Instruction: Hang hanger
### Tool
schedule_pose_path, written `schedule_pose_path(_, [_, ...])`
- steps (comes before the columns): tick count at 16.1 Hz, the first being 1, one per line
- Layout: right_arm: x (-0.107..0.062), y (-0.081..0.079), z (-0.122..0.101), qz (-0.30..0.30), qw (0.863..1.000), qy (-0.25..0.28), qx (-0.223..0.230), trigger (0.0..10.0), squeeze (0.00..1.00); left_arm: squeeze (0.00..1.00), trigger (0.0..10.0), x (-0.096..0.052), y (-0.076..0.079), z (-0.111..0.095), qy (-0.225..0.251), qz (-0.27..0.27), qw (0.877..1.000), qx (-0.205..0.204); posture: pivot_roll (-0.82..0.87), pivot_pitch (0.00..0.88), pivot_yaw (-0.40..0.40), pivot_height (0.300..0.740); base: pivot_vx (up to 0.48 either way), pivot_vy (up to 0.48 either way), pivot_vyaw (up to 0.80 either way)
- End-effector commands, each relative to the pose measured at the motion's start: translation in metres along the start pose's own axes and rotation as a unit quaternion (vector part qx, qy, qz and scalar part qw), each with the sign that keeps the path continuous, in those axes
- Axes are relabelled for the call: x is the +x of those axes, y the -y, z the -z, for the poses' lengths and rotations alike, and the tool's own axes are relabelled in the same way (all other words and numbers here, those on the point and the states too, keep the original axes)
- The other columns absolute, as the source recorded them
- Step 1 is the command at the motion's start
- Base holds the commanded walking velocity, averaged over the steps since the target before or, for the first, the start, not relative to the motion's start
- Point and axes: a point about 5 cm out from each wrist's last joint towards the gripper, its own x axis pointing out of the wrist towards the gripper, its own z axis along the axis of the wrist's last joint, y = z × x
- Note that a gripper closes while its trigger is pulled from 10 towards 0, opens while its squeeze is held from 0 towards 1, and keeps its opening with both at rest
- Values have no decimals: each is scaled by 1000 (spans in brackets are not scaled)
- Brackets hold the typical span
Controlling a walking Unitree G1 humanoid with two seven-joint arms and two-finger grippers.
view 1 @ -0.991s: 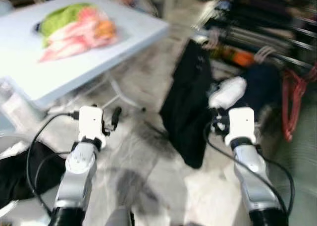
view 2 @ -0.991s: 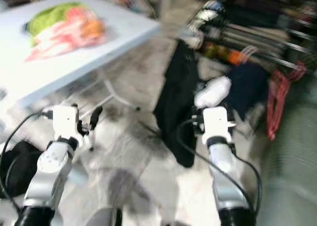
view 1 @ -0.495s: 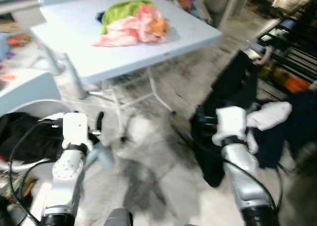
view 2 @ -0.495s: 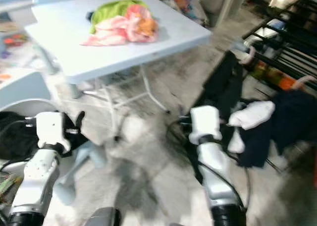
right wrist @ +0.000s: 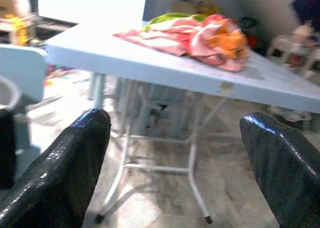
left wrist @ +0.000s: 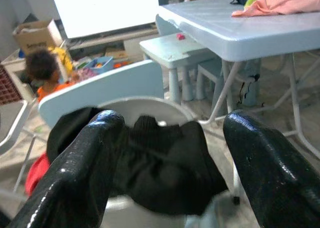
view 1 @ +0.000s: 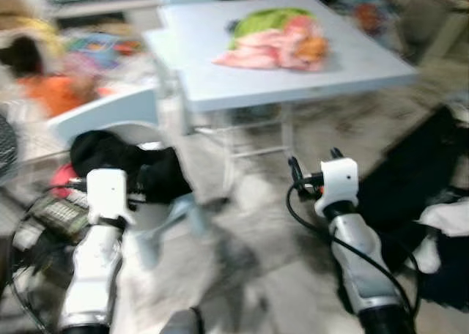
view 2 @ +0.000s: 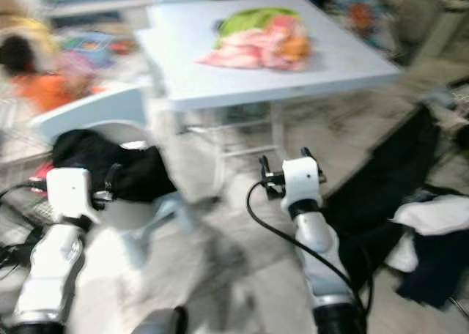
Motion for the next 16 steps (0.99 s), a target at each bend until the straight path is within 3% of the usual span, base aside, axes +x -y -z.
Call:
schedule_pose_path(1, [2, 0, -2, -5, 1000, 8, 9, 10000, 0, 0, 10000, 2, 0, -3, 6, 7, 1000, 1, -13, 23, -36, 740, 0, 0, 769])
schedule_pose_path(4, [2, 1, -2, -5, 1000, 8, 12, 10000, 0, 0, 10000, 2, 4, -5, 17, 30, 999, -9, -9, 24, -35, 740, 119, 0, 0])
schedule_pose_path(16, [2, -5, -5, -31, 999, 19, -1, 10000, 0, 0, 10000, 4, 5, -6, 19, 33, 999, -21, -12, 18, -39, 740, 467, 0, 0])
